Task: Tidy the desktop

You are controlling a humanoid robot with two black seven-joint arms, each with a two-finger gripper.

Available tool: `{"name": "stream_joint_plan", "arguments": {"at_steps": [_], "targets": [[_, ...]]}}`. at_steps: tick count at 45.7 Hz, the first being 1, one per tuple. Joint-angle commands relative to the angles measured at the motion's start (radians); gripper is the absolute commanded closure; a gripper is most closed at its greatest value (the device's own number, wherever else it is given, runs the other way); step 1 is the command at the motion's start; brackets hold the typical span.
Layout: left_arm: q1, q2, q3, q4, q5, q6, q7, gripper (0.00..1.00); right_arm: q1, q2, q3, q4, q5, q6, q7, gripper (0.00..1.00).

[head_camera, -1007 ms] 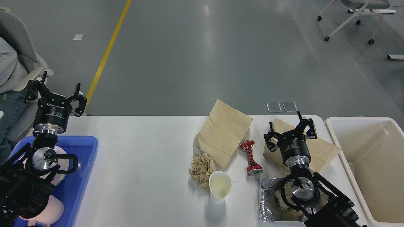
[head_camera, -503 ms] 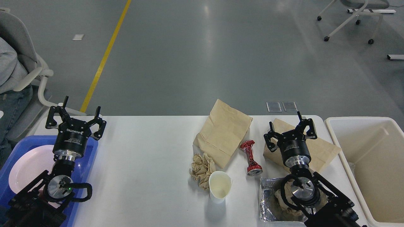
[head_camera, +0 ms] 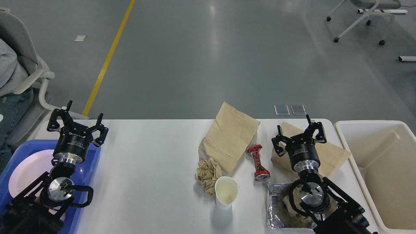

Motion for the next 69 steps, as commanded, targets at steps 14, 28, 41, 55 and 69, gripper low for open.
{"name": "stream_joint_plan", "arguments": {"at_steps": [14, 28, 41, 55, 69], "targets": [[-0.002, -0.021, 0.010, 0.001, 0.044, -0.040, -0.080, 0.04, -0.001, 0.000, 0.000, 0.000, 0.000, -0.001, 0.000, 0.00], [-0.003, -0.021, 0.010, 0.001, 0.044, -0.040, -0.081, 0.04, -0.001, 0.000, 0.000, 0.000, 0.000, -0.001, 0.000, 0.00], [-0.005, -0.019, 0.005, 0.003, 0.044, -0.040, -0.081, 0.04, -0.001, 0.000, 0.000, 0.000, 0.000, 0.001, 0.000, 0.00], [-0.005, -0.019, 0.005, 0.003, 0.044, -0.040, -0.081, 0.04, -0.001, 0.000, 0.000, 0.000, 0.000, -0.001, -0.002, 0.00], [-0.005, -0.019, 0.005, 0.003, 0.044, -0.040, -0.081, 0.04, 0.000, -0.002, -0.005, 0.002, -0.014, 0.001, -0.002, 0.00]]}}
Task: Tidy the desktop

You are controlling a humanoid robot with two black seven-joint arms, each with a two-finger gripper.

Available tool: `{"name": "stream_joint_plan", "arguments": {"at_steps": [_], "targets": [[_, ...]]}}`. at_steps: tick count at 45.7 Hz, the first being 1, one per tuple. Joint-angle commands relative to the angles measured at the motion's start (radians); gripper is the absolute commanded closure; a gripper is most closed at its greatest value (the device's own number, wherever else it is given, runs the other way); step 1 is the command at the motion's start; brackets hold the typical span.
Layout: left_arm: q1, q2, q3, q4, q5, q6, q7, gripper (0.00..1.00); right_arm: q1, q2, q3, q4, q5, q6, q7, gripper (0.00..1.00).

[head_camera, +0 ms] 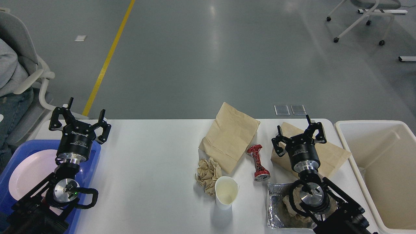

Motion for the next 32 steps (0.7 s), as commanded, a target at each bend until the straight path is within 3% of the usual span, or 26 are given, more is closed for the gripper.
{"name": "stream_joint_plan", "arguments": {"at_steps": [1, 15, 32], "targets": [[0.000, 0.000, 0.000, 0.000, 0.000, 0.000, 0.000, 0.04, 0.000, -0.002, -0.003, 0.002, -0.011, 0.000, -0.001, 0.00], [0.000, 0.000, 0.000, 0.000, 0.000, 0.000, 0.000, 0.04, 0.003, -0.003, 0.002, 0.021, -0.005, 0.006, -0.001, 0.00], [0.000, 0.000, 0.000, 0.000, 0.000, 0.000, 0.000, 0.04, 0.038, -0.110, 0.015, 0.040, 0.000, 0.031, -0.001, 0.00]]}}
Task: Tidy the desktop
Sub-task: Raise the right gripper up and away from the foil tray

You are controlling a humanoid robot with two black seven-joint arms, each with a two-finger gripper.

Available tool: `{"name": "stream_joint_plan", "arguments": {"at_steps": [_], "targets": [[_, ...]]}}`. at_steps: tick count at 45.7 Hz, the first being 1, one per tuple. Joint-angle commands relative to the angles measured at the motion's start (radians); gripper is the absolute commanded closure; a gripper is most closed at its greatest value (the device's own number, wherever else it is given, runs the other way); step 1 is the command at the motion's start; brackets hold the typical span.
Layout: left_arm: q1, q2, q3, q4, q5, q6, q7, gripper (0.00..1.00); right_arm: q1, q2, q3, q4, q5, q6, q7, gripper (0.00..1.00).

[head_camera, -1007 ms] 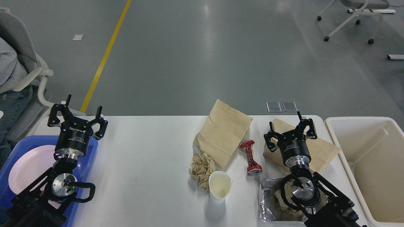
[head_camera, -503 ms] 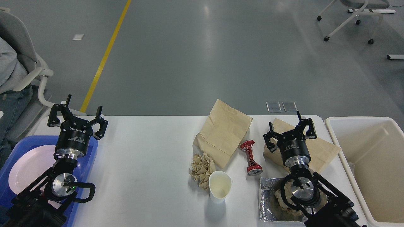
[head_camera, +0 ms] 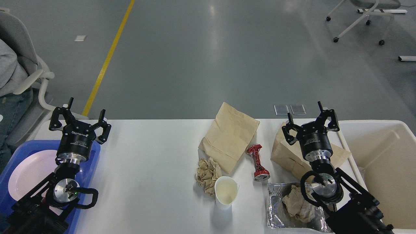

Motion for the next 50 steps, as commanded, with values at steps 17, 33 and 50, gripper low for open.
{"name": "stream_joint_plan", "arguments": {"at_steps": [17, 33, 50], "targets": [[0.000, 0.000, 0.000, 0.000, 0.000, 0.000, 0.000, 0.04, -0.014, -0.025, 0.023, -0.008, 0.005, 0.011, 0.006, 0.00], [0.000, 0.000, 0.000, 0.000, 0.000, 0.000, 0.000, 0.04, -0.052, -0.017, 0.005, -0.009, -0.007, 0.013, 0.008, 0.00], [0.000, 0.000, 0.000, 0.000, 0.000, 0.000, 0.000, 0.04, -0.032, -0.009, 0.008, -0.005, 0.000, 0.014, 0.008, 0.00]]}}
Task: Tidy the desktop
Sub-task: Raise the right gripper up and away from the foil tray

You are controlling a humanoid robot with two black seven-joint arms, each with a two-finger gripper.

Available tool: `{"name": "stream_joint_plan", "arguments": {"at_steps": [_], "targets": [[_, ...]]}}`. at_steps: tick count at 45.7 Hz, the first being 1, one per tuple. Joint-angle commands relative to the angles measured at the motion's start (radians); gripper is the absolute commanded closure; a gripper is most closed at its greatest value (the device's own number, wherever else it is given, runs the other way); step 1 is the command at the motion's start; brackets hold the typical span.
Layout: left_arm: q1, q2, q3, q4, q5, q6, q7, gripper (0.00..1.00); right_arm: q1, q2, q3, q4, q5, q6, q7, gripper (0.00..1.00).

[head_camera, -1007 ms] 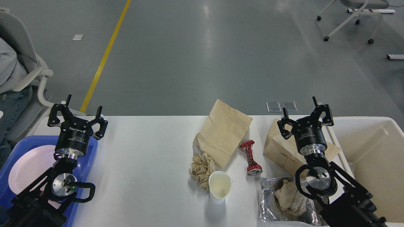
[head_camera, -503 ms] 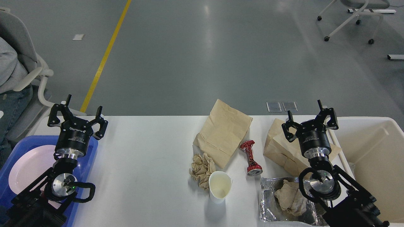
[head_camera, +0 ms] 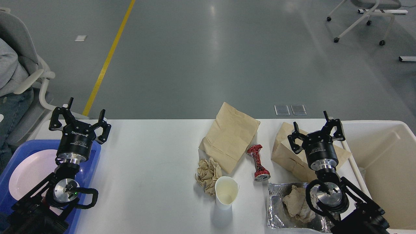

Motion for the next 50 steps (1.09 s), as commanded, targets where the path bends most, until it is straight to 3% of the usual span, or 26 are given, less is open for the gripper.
{"name": "stream_joint_plan", "arguments": {"at_steps": [1, 14, 22, 30, 38, 50], "targets": [[0.000, 0.000, 0.000, 0.000, 0.000, 0.000, 0.000, 0.04, 0.019, 0.001, -0.001, 0.003, -0.001, 0.001, 0.000, 0.00], [0.000, 0.000, 0.000, 0.000, 0.000, 0.000, 0.000, 0.04, 0.041, -0.021, -0.011, 0.005, -0.015, 0.013, 0.000, 0.00], [0.000, 0.000, 0.000, 0.000, 0.000, 0.000, 0.000, 0.04, 0.065, -0.139, -0.091, 0.005, -0.018, 0.107, 0.000, 0.00], [0.000, 0.000, 0.000, 0.000, 0.000, 0.000, 0.000, 0.04, 0.251, -0.412, -0.459, -0.003, -0.004, 0.271, 0.000, 0.00], [0.000, 0.000, 0.000, 0.000, 0.000, 0.000, 0.000, 0.04, 0.562, -0.571, -0.907, -0.003, -0.001, 0.288, 0.000, 0.00], [0.000, 0.000, 0.000, 0.000, 0.000, 0.000, 0.000, 0.04, 1.102, -0.544, -1.671, 0.008, -0.005, 0.294, 0.000, 0.00]]}}
